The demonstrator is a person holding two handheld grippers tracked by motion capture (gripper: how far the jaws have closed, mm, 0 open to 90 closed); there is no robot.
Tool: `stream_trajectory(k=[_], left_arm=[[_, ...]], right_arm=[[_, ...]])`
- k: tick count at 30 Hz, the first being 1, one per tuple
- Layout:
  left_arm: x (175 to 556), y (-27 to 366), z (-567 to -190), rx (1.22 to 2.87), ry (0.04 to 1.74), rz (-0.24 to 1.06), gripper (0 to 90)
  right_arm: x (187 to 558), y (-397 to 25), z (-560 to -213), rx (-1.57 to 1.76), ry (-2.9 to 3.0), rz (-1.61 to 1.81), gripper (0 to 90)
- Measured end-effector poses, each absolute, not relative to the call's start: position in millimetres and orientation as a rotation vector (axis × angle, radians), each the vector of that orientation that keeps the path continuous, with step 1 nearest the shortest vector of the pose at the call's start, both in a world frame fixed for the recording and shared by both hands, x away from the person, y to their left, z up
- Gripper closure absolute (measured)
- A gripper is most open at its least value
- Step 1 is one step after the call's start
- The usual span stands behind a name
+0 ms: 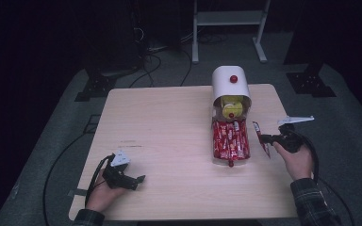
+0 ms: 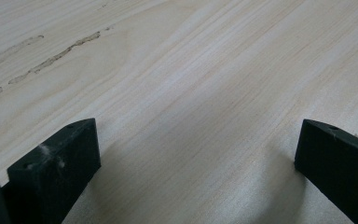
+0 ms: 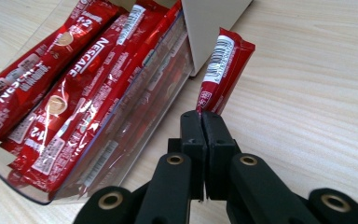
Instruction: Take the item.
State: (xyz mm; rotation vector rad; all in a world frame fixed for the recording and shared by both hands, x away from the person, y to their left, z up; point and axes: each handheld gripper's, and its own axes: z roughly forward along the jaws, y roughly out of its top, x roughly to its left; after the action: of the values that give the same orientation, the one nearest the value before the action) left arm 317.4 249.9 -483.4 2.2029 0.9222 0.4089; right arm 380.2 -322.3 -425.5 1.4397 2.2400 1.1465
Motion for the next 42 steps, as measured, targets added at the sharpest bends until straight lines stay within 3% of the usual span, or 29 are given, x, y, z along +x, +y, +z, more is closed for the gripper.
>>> stream_trajectory(k=[42], left_arm=[[317, 250, -483, 2.202, 0.924, 0.408, 0.0]], right_arm=[[395, -318, -457, 1.510, 2.320, 1.015, 87.6]])
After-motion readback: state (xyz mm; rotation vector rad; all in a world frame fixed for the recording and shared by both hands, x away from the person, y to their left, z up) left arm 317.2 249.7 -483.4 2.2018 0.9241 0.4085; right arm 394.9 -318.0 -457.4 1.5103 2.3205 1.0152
